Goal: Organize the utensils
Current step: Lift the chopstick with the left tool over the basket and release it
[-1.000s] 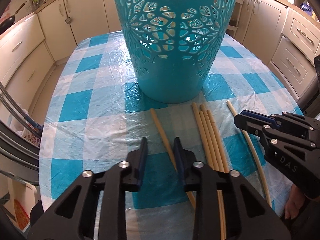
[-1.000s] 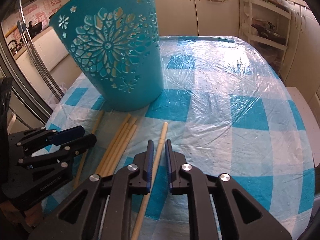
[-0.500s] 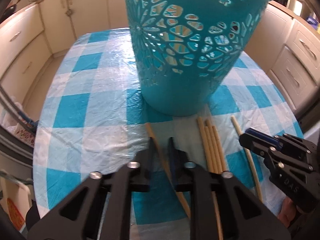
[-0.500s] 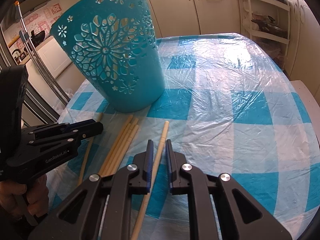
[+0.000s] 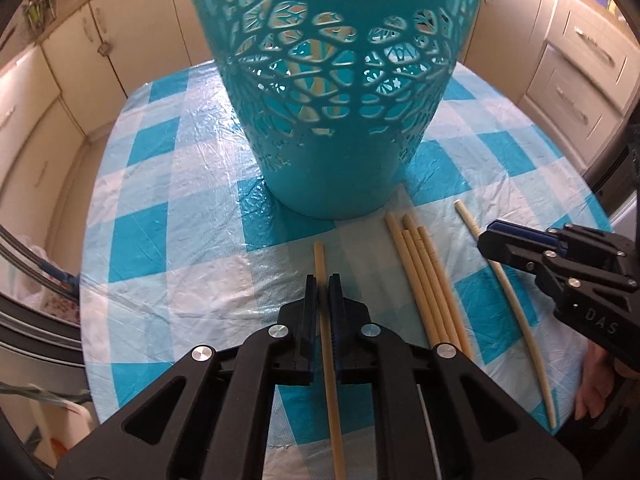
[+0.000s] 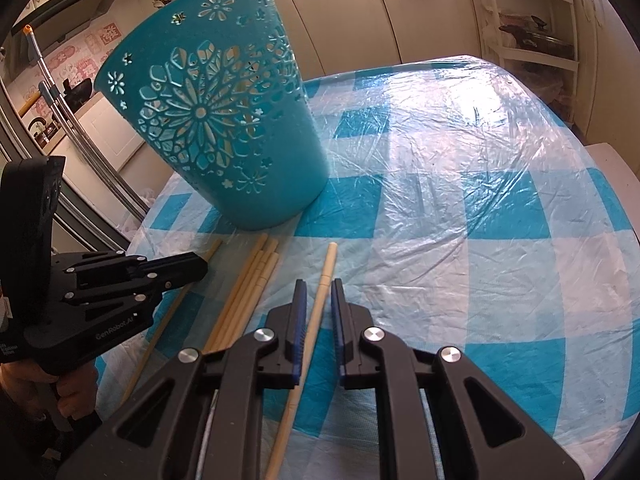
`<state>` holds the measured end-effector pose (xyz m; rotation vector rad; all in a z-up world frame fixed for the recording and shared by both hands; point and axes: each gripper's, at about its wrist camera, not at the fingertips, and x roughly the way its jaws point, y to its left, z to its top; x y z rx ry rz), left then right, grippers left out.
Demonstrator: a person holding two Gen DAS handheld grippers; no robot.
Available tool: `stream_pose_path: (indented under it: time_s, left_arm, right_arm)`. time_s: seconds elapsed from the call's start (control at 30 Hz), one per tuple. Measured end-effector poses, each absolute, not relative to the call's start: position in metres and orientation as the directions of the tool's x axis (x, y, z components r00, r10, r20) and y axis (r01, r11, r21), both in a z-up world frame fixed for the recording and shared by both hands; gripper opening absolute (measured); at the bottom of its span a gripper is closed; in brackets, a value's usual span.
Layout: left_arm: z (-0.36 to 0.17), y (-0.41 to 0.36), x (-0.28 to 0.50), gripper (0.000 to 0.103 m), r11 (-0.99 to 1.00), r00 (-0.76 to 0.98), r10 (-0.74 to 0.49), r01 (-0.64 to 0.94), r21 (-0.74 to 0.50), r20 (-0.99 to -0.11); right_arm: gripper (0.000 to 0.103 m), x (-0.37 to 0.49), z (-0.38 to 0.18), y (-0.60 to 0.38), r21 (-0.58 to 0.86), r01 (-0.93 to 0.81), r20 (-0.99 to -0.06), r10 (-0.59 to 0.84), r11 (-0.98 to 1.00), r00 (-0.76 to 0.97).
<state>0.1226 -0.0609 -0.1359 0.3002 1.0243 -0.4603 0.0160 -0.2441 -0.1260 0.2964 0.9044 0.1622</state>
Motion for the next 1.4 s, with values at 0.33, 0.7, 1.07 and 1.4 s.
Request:
stream_pose_path:
  time_s: [0.33, 0.7, 1.07, 1.4]
  left_arm:
    - [-0.131, -0.059, 0.111, 0.005, 0.875, 0.463, -0.210, 0.481, 0.045, -0.861]
    - [-0.106, -0.038, 0.090, 0.005, 0.882, 0.464, -0.323, 0.464, -0.085, -0.825]
    - [-0.025, 0.009, 0.077, 0.005, 0.832, 0.562, -0.538, 0.472, -0.291, -0.628]
    - [0.072, 0.000, 0.095, 0.005, 0.803, 0.694, -0.596, 0.510, -0.310, -0.404]
  right_arm:
    - [0.013, 0.015, -0.127, -0.247, 0.334, -0.011, -0.743, 0.270, 0.943, 0.612]
    - [0.013, 0.014, -0.126, -0.252, 0.357, -0.005, -0.737, 0.285, 0.934, 0.613]
    - [0.013, 0.013, -0.126, -0.254, 0.373, -0.002, -0.732, 0.295, 0.928, 0.614]
    - [0.017, 0.012, -0.125, -0.254, 0.375, -0.013, -0.729, 0.304, 0.927, 0.614]
